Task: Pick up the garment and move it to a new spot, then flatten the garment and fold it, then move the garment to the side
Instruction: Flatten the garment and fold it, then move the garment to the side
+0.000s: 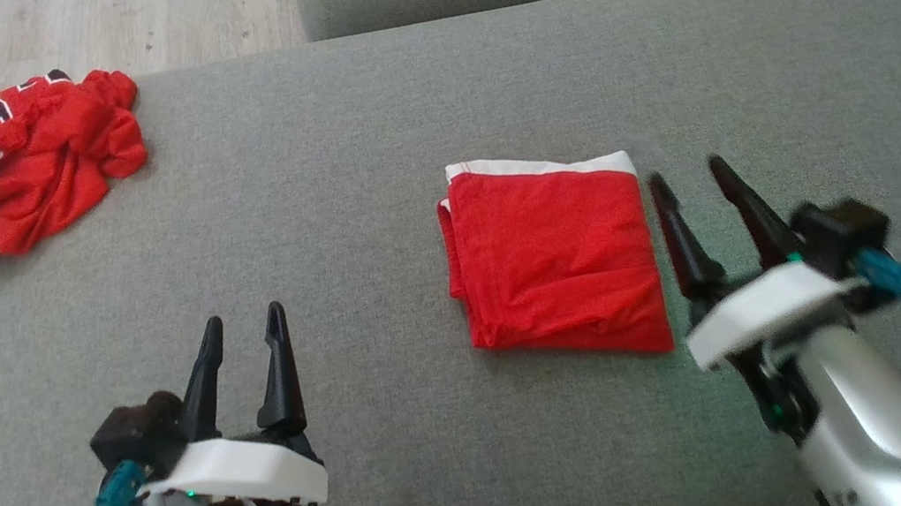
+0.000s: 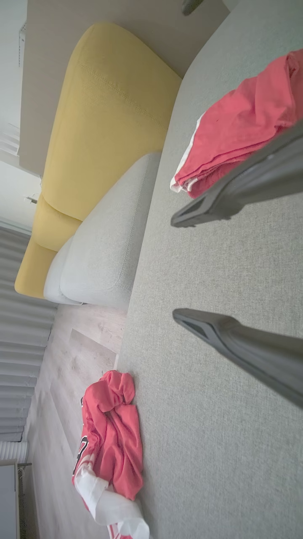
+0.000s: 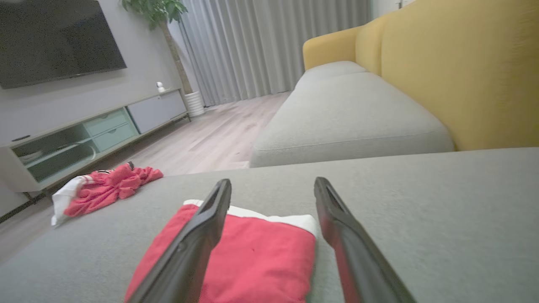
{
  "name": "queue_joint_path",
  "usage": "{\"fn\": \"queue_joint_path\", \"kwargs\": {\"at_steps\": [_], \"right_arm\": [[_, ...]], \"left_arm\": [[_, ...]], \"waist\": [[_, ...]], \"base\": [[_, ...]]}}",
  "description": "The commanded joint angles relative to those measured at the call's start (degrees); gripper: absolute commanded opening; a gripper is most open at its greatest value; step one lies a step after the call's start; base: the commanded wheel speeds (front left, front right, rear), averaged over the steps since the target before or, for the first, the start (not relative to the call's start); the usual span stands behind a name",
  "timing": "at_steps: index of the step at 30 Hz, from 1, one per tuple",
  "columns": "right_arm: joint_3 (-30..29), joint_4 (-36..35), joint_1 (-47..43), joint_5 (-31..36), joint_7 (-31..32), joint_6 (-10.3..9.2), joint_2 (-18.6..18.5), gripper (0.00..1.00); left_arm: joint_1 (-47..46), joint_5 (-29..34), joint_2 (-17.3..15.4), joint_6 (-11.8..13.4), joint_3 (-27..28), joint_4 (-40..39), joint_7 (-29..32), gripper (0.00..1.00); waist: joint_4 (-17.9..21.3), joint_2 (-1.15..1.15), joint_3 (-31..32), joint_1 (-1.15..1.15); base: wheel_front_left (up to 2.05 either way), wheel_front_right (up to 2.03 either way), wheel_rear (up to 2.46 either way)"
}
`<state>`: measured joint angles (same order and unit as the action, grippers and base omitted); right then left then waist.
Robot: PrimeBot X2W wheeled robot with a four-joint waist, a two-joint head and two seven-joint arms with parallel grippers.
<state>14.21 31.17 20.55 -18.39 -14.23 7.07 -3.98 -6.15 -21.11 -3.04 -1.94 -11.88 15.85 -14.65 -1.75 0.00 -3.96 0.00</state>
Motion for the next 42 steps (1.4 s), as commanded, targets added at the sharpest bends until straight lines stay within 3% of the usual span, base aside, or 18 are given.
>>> {"fn": "queue_joint_path", "kwargs": {"at_steps": [1,8,16,42], "right_arm": [[0.0,-2.8,-0.4,1.0,-0.8,0.42,1.1,1.0],[-6.5,-8.9,-8.1,5.1,-0.8,0.42,1.1,1.0],[-7.7,-12.4,-11.6,7.2,-0.8,0.42,1.1,1.0],[-9.0,-10.2,-10.6,9.5,1.3,0.42,1.1,1.0]], "left_arm": [[-1.7,0.6,-0.1,0.3,2.3,-1.4,-0.3,1.0],[0.4,2.6,0.0,0.2,3.3,-1.2,-0.3,1.0],[2.9,4.4,0.1,1.0,5.1,-1.9,-0.3,1.0],[2.7,4.0,0.2,1.6,3.9,-2.7,-0.3,1.0]], "waist": [[0.0,0.0,0.1,0.0],[0.2,0.0,1.0,0.0],[0.6,0.0,1.7,0.0],[0.0,0.0,1.1,0.0]], "base": [[0.0,0.0,0.0],[0.0,0.0,0.0],[0.0,0.0,0.0],[0.0,0.0,0.0]]}}
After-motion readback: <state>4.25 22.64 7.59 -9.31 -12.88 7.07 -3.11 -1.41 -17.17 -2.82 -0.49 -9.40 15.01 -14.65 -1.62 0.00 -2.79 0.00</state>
